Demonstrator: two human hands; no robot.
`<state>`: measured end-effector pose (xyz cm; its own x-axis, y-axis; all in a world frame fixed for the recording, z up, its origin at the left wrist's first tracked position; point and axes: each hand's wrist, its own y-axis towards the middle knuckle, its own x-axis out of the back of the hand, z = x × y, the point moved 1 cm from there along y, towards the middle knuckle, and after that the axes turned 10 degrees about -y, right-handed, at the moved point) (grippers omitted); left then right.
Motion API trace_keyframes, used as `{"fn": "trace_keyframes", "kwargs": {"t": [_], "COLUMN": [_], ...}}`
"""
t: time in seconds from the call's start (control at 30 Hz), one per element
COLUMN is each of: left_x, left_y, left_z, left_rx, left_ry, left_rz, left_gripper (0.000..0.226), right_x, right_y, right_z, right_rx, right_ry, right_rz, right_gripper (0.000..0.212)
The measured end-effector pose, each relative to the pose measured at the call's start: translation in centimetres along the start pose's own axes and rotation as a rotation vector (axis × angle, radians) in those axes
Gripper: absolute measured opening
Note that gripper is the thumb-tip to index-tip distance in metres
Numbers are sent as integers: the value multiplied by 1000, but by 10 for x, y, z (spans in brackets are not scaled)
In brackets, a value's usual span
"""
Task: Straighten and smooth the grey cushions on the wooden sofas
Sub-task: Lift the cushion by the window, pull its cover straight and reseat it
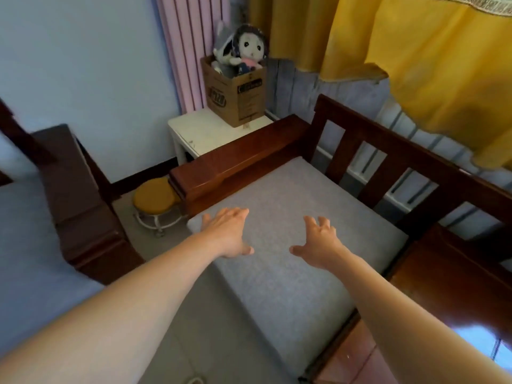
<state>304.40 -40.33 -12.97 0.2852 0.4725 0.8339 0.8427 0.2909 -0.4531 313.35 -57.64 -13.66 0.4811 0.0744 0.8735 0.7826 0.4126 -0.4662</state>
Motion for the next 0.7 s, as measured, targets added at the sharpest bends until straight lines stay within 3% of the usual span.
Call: {"fn": "trace_keyframes", "kwargs": {"t": [0.7], "left_x": [9], "left_y": [183], "left_z": [69], "left_rx": [-221], "left_ry": [191], "left_rz": [284], "left_gripper": [93], "right_x": [-61], "right_y": [143], "right_z": [53], "right_rx": [-253], "right_ry": [190], "right_rz": [132], "right_gripper": [81]}}
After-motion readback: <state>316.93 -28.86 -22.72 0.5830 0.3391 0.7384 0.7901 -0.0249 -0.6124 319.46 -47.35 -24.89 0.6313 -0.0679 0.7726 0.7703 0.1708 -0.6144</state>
